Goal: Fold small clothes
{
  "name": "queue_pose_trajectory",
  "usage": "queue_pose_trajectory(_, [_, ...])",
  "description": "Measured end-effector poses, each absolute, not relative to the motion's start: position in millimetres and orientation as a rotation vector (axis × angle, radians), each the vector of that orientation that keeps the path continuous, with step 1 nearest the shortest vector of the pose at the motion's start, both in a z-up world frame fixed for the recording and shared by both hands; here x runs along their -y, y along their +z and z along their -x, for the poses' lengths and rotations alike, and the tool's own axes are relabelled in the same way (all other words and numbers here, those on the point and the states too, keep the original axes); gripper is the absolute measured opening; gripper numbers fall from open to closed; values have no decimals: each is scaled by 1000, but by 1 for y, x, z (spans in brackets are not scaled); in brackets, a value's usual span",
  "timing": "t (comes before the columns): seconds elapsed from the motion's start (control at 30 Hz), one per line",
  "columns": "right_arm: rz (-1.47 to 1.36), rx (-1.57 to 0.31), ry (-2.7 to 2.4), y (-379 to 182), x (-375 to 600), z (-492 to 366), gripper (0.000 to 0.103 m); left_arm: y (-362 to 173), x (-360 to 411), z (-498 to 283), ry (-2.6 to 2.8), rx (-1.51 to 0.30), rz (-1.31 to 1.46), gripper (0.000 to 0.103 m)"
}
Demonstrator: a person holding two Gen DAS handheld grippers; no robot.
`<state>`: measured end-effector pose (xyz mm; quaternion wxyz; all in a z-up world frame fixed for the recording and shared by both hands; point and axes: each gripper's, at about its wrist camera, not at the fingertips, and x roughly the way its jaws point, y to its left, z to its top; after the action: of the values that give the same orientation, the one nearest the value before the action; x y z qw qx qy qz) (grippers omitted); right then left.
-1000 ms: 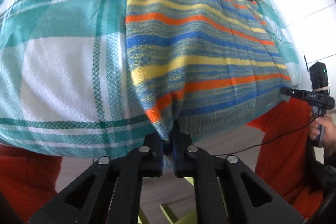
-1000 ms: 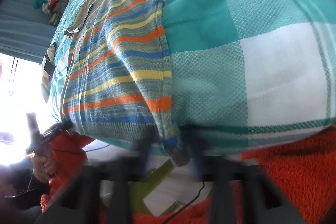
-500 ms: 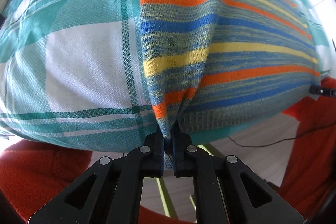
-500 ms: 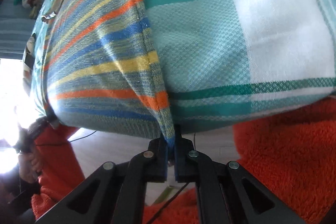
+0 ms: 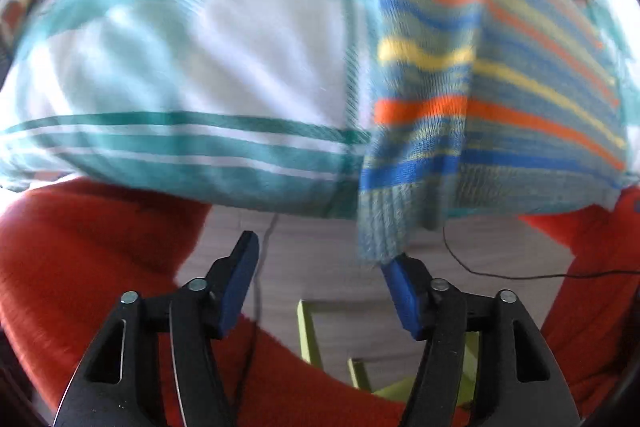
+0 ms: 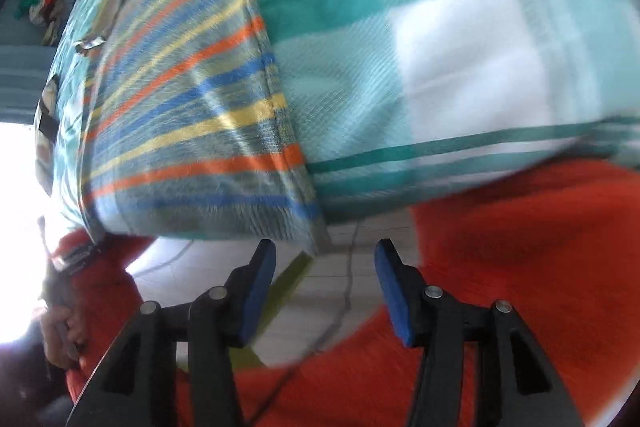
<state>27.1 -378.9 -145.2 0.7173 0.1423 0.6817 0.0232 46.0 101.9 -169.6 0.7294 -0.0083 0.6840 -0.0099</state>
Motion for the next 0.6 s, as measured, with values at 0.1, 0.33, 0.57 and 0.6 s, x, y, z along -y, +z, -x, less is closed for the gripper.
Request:
queue_pose_trajectory(0.1, [-42,-1307,-16,-77,380,-44,55,-129,-114,-51,63,-1358,5,82])
queue_pose_trajectory(0.33, [217,-955,305,-45,291,-183,77,-89,-114,-84,70,-1190,174,82])
queue_pose_trajectory(0.57, [335,-1086,255,-176,228,-308,72,-91,-112,-61,100,-1172,137,83])
queue_pose_trajectory(0.6, [284,-1109,250,-184,237,-315,58,-96,-118,-55,111,-1188,143,83])
